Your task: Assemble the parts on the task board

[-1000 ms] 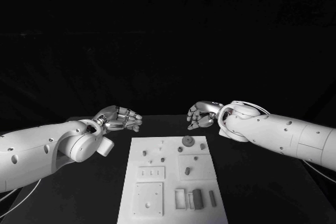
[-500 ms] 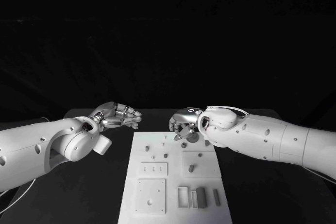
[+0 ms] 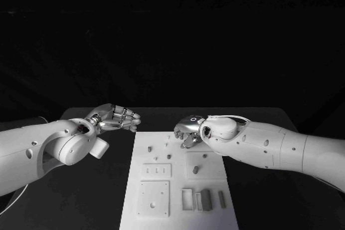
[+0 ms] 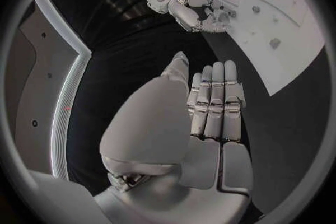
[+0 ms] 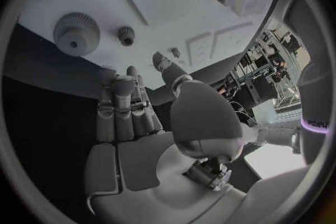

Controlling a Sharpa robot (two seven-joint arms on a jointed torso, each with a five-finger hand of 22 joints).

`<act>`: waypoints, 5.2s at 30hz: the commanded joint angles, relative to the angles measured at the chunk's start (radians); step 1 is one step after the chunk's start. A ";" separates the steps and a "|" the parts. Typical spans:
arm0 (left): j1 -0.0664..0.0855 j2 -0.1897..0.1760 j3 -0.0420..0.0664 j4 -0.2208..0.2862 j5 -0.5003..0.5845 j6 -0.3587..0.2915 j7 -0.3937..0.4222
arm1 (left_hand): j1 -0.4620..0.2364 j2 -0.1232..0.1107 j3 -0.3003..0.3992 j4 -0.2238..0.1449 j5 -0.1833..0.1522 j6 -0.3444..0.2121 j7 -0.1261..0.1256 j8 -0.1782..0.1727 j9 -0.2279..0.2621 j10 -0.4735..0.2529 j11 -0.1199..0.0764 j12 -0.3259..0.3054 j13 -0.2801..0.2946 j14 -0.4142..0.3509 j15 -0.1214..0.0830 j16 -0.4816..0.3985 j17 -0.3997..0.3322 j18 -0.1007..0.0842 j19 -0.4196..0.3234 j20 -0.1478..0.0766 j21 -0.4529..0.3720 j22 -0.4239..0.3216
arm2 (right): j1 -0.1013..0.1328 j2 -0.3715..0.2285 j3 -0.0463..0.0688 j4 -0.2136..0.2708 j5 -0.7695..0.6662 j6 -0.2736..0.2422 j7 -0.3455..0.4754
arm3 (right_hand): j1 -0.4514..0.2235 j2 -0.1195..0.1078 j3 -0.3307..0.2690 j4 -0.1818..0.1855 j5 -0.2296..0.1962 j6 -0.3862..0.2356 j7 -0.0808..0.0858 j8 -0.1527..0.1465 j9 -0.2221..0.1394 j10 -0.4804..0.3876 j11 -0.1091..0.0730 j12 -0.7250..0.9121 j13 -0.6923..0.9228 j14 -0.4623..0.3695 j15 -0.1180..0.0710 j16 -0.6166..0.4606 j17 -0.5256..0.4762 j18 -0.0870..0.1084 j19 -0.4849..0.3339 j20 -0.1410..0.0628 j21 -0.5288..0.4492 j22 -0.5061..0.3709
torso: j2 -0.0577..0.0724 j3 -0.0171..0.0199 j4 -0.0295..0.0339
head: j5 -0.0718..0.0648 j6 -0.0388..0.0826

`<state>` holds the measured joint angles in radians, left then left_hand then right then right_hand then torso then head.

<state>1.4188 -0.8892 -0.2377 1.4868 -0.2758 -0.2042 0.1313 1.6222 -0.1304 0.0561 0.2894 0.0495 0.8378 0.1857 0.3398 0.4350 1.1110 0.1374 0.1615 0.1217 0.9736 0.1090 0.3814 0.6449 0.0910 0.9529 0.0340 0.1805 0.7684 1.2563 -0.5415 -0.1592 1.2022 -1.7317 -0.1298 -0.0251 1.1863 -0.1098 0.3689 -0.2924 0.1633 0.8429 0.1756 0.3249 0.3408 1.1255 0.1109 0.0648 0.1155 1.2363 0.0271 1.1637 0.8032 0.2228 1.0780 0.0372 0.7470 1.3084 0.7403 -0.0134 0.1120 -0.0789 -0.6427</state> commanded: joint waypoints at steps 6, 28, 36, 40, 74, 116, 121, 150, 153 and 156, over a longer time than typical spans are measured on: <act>0.008 -0.008 0.000 0.006 -0.018 -0.020 -0.017 | -0.011 -0.008 -0.004 0.002 0.000 -0.007 -0.002 -0.008 -0.002 0.002 0.003 -0.008 0.001 -0.003 0.001 -0.007 0.004 -0.008 0.001 -0.008 -0.007 -0.001 | 0.000 -0.016 0.000 0.008 -0.034 0.020 -0.021 | -0.006 -0.018 0.009 0.001 0.001 -0.009 0.000 -0.003 0.002 -0.053 0.038 -0.002 -0.009 0.002 0.008 0.011 -0.005 0.039 0.001 -0.004 0.012 0.024 | 0.017 -0.0075 0.0069 | -0.008 0.000; 0.008 -0.009 0.000 0.008 -0.018 -0.024 -0.015 | -0.024 -0.010 0.011 0.002 0.000 -0.024 0.006 -0.018 -0.004 -0.004 0.007 -0.021 0.002 0.001 0.000 -0.014 0.016 -0.017 0.005 -0.017 -0.011 -0.001 | -0.007 -0.022 0.000 -0.009 -0.051 0.042 -0.066 | -0.023 -0.015 0.034 0.001 0.000 -0.039 -0.016 -0.012 -0.001 -0.112 0.055 0.007 -0.036 -0.029 0.025 0.035 -0.029 0.039 -0.022 0.003 0.022 0.022 | 0.040 -0.0100 0.0120 | -0.019 -0.007; 0.008 -0.014 0.000 0.009 -0.018 -0.038 -0.011 | -0.023 -0.011 0.013 0.001 0.000 -0.022 0.005 -0.017 -0.003 0.000 0.006 -0.021 0.004 0.003 -0.001 -0.015 0.019 -0.018 0.007 -0.019 -0.011 0.000 | -0.007 -0.024 0.000 -0.007 -0.063 0.072 -0.075 | -0.024 -0.006 0.035 0.001 0.000 -0.018 -0.009 0.003 0.006 -0.061 0.037 0.027 -0.016 -0.027 0.008 0.050 -0.039 0.039 -0.023 0.001 0.033 0.023 | 0.045 -0.0103 0.0098 | -0.019 0.002; 0.008 -0.016 0.000 0.007 -0.018 -0.037 -0.013 | -0.021 -0.012 0.015 0.000 0.000 -0.022 0.005 -0.017 -0.003 0.000 0.006 -0.021 0.004 0.004 -0.002 -0.015 0.020 -0.019 0.008 -0.020 -0.011 0.000 | -0.008 -0.020 0.000 -0.013 -0.073 0.097 -0.080 | -0.023 -0.001 0.036 0.000 0.000 -0.008 -0.008 0.009 0.009 -0.048 0.032 0.031 -0.010 -0.026 0.003 0.053 -0.043 0.039 -0.022 0.000 0.037 0.022 | 0.049 -0.0091 0.0079 | -0.022 0.003; 0.008 -0.018 0.000 -0.001 -0.018 -0.039 -0.013 | -0.010 -0.016 0.020 0.000 0.000 -0.022 0.005 -0.018 -0.002 -0.005 0.009 -0.030 0.005 0.007 -0.003 -0.020 0.028 -0.023 0.011 -0.024 -0.013 0.001 | -0.010 -0.068 -0.001 0.070 -0.099 0.135 -0.115 | -0.028 -0.003 0.035 0.001 0.000 0.011 0.000 0.020 0.018 0.009 0.012 0.045 0.034 -0.021 -0.016 0.069 -0.063 0.039 -0.019 -0.005 0.053 0.021 | 0.059 -0.0094 0.0109 | -0.018 0.009; 0.008 -0.028 0.000 0.000 -0.008 -0.037 -0.019 | -0.006 -0.016 0.022 0.000 0.000 -0.023 0.005 -0.019 -0.001 -0.009 0.012 -0.036 0.005 0.008 -0.004 -0.024 0.033 -0.026 0.012 -0.026 -0.015 0.001 | -0.010 -0.089 -0.001 0.099 -0.120 0.109 -0.123 | -0.029 -0.017 0.042 0.003 0.000 0.006 0.004 0.017 0.026 0.051 -0.006 0.055 0.103 -0.018 -0.033 0.082 -0.084 0.039 -0.013 -0.008 0.063 0.019 | 0.062 -0.0098 0.0130 | -0.019 0.010; 0.008 -0.028 0.000 0.001 -0.008 -0.035 -0.019 | -0.007 -0.016 0.022 0.000 0.000 -0.023 0.005 -0.019 -0.001 -0.009 0.012 -0.036 0.005 0.008 -0.004 -0.024 0.033 -0.026 0.012 -0.025 -0.015 0.001 | -0.010 -0.093 -0.001 0.104 -0.121 0.108 -0.124 | -0.057 -0.043 0.053 0.003 0.000 -0.006 -0.001 0.016 0.035 0.078 -0.037 0.128 0.280 -0.021 -0.063 0.087 -0.098 0.039 -0.008 -0.013 0.068 0.018 | 0.063 -0.0097 0.0135 | -0.022 0.015; 0.008 -0.031 0.000 0.000 -0.008 -0.034 -0.019 | -0.006 -0.016 0.023 0.000 0.000 -0.022 0.004 -0.018 0.000 -0.008 0.011 -0.037 0.006 0.008 -0.004 -0.026 0.035 -0.027 0.012 -0.026 -0.016 0.001 | -0.010 -0.122 -0.001 0.133 -0.152 0.090 -0.126 | -0.059 -0.031 0.061 0.002 0.000 0.050 -0.033 0.025 0.073 -0.030 -0.079 0.542 1.051 -0.028 -0.102 0.216 -0.068 0.039 -0.002 -0.027 0.123 0.021 | 0.063 -0.0098 0.0138 | -0.030 0.013; 0.008 -0.031 0.000 0.000 -0.008 -0.034 -0.019 | -0.006 -0.016 0.023 0.000 0.000 -0.022 0.004 -0.018 0.000 -0.008 0.011 -0.037 0.006 0.008 -0.004 -0.026 0.035 -0.027 0.012 -0.026 -0.016 0.001 | -0.010 -0.129 -0.001 0.141 -0.154 0.083 -0.125 | -0.057 -0.025 0.063 0.002 0.000 0.070 -0.040 0.031 0.082 -0.031 -0.086 0.618 1.100 -0.035 -0.107 0.244 -0.050 0.039 -0.003 -0.028 0.130 0.021 | 0.063 -0.0098 0.0134 | -0.032 0.012; 0.008 -0.032 0.000 0.000 -0.008 -0.033 -0.019 | -0.006 -0.016 0.023 0.000 0.000 -0.022 0.004 -0.018 0.000 -0.007 0.011 -0.037 0.006 0.008 -0.004 -0.026 0.035 -0.027 0.012 -0.026 -0.016 0.001 | -0.010 -0.131 -0.001 0.144 -0.156 0.082 -0.120 | -0.050 -0.016 0.065 0.002 0.000 0.090 -0.047 0.036 0.092 -0.043 -0.093 0.694 1.139 -0.045 -0.113 0.260 -0.039 0.039 -0.009 -0.028 0.138 0.021 | 0.063 -0.0100 0.0141 | -0.034 0.012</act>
<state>1.4243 -0.9211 -0.2385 1.4846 -0.2886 -0.2391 0.1071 1.6118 -0.1408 0.0743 0.2907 0.0495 0.8198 0.1927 0.3246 0.4337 1.1040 0.1444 0.1308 0.1264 0.9773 0.1052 0.3600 0.6795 0.0515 0.9650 0.0142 0.1700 0.7687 1.2550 -0.6710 -0.1533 1.3449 -1.8700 -0.0828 -0.1514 1.1389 -0.1349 0.4351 -0.2897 0.1627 0.9014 0.1249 0.3570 0.4304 1.0916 0.0196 0.7444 1.2471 1.2035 -0.0773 1.4211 0.7626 0.2338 1.0717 0.0112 0.8814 1.3077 0.8037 -0.0231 0.1258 -0.1110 -0.6302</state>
